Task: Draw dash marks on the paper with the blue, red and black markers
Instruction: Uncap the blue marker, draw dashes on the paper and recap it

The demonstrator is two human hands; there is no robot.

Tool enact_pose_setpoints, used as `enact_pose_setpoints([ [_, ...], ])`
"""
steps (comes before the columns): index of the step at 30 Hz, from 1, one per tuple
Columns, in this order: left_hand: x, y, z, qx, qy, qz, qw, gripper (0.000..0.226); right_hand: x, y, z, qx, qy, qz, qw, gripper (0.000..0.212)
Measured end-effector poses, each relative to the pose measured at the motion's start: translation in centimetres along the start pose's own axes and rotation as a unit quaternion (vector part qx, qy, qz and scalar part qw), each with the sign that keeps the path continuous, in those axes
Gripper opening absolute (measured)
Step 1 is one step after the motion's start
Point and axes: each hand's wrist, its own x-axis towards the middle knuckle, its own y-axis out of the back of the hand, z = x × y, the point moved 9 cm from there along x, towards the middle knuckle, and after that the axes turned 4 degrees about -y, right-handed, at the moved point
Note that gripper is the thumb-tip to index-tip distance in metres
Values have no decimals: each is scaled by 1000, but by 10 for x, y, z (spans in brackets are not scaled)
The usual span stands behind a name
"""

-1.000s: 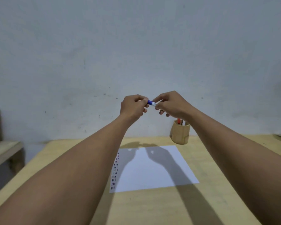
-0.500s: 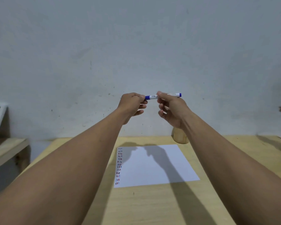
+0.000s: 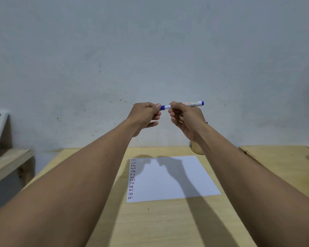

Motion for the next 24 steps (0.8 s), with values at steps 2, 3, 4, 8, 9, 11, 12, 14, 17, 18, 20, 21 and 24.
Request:
enact_pose_setpoints([
  [2, -1, 1, -1, 6, -2, 1, 1000, 19, -1, -1, 5, -12, -6, 0, 1000, 9],
  [3, -1, 2, -2, 8, -4, 4, 1000, 18, -1, -1, 7, -14, -8, 3, 1000, 10],
  [4, -1, 5, -3, 10, -5, 10, 1000, 17, -1, -1, 10, -12, -9, 9, 1000, 10],
  [8, -2, 31, -17, 48, -6, 53, 997, 16, 1, -2, 20, -4, -10, 19, 1000, 14],
  [9, -3, 39, -24, 67, -5, 65, 996, 16, 2, -3, 23, -8, -11, 17, 1000, 14],
  [11, -5, 57, -41, 108, 0, 90, 990, 16, 3, -6, 30, -28, -16, 13, 999, 13],
  [12, -6, 66, -49, 132, 0, 103, 986, 16, 3, -8, 34, -38, -19, 12, 999, 12],
  [14, -11, 79, -64, 190, -3, 123, 974, 18, 4, -12, 44, -57, -26, 13, 998, 8],
  [17, -20, 92, -85, 294, 6, 130, 947, 20, 5, -17, 62, -80, -36, 16, 996, 6],
  [18, -23, 96, -93, 314, 15, 130, 940, 17, 5, -19, 66, -85, -37, 13, 996, 5],
  [20, -29, 102, -108, 348, 29, 129, 928, 13, 6, -23, 78, -96, -41, 8, 994, 4],
  [21, -32, 104, -115, 365, 33, 127, 922, 15, 7, -25, 83, -103, -42, 5, 994, 5],
  [24, -39, 109, -133, 396, 40, 128, 909, 24, 10, -27, 100, -122, -51, 4, 991, 5],
])
